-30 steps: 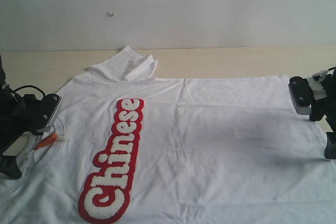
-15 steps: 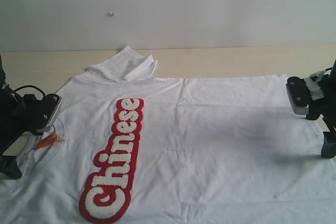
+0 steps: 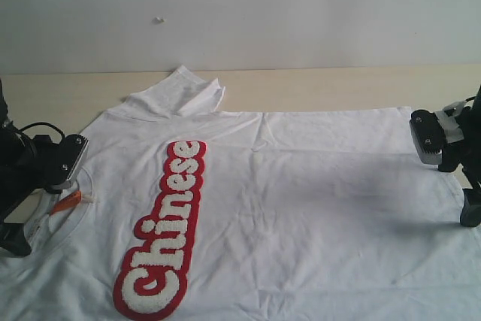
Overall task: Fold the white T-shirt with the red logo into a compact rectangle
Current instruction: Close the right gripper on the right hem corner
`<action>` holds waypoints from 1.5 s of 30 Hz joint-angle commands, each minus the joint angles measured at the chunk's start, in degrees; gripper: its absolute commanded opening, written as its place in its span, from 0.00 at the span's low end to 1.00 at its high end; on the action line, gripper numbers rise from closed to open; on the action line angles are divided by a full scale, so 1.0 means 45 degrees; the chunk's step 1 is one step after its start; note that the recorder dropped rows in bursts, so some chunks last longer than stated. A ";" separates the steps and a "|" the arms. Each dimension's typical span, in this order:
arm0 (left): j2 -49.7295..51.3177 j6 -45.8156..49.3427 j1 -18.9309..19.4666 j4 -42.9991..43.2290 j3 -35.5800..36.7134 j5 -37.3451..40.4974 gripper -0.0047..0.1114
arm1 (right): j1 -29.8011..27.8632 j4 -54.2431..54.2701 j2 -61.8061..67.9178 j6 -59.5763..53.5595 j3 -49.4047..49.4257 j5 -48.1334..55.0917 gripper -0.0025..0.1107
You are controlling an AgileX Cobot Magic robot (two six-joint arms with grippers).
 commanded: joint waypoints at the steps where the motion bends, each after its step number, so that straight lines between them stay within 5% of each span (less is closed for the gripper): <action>1: 0.0819 0.0032 0.0058 -0.0021 0.0409 -0.0672 0.94 | 0.0016 0.0023 0.0374 -0.0071 0.0077 0.0514 0.95; 23: 0.0819 0.0032 0.0058 -0.0021 0.0409 -0.0672 0.94 | 0.0016 0.0063 0.0368 -0.0006 0.0077 0.0336 0.93; 26: 0.0819 0.0032 0.0058 -0.0021 0.0409 -0.0672 0.94 | 0.0016 0.0035 0.0368 -0.0006 0.0077 0.0336 0.75; 32: 0.0819 0.0032 0.0058 -0.0021 0.0409 -0.0672 0.94 | 0.0016 -0.1145 0.0368 -0.0463 0.0077 0.1271 0.03; 45: 0.0819 0.0032 0.0058 -0.0021 0.0409 -0.0672 0.94 | 0.0016 -0.1222 0.0368 -0.0681 0.0077 0.1083 0.03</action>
